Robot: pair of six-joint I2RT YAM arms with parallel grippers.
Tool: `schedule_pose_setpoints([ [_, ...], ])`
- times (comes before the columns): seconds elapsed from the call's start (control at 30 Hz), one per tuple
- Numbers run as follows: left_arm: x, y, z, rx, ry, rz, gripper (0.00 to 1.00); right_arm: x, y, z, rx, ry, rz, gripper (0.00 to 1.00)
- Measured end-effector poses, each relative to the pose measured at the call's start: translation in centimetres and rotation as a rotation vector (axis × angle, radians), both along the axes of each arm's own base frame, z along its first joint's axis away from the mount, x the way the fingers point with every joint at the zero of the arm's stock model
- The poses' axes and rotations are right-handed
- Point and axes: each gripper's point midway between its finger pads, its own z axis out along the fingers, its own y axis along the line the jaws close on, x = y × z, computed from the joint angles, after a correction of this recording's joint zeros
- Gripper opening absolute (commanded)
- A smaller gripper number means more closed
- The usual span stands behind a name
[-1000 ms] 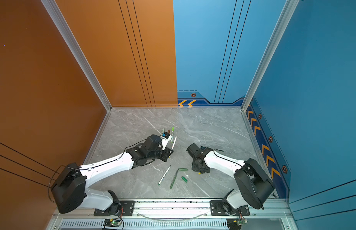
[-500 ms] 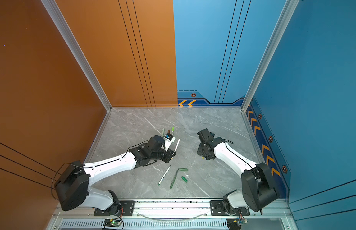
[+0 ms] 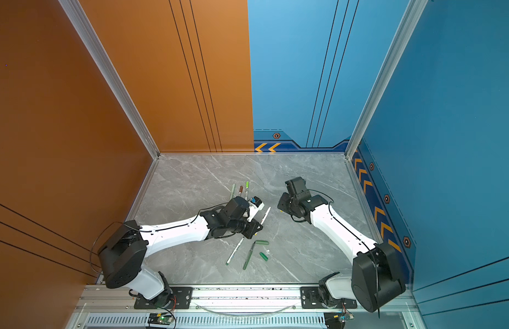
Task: Insert pens into pen caps
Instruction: Put on the pen cap to the pen.
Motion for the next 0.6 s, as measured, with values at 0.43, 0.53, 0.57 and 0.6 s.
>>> schedule_pose_setpoints([
  [0.43,-0.4,-0.4,0.1,-0.007,0.005,-0.012,0.00,1.2,2.4,2.8,0.087,-0.082,0.034,0.07],
  [0.53,-0.4,-0.4,0.1,-0.007,0.005,-0.011,0.00,1.1,3.3,3.0,0.098,-0.084,0.059,0.06],
  [0.57,-0.4,-0.4,0.1,-0.007,0.005,-0.011,0.00,1.0,3.5,3.0,0.099,-0.084,0.064,0.06],
  [0.6,-0.4,-0.4,0.1,-0.007,0.005,-0.011,0.00,0.9,3.6,3.0,0.099,-0.083,0.067,0.07],
])
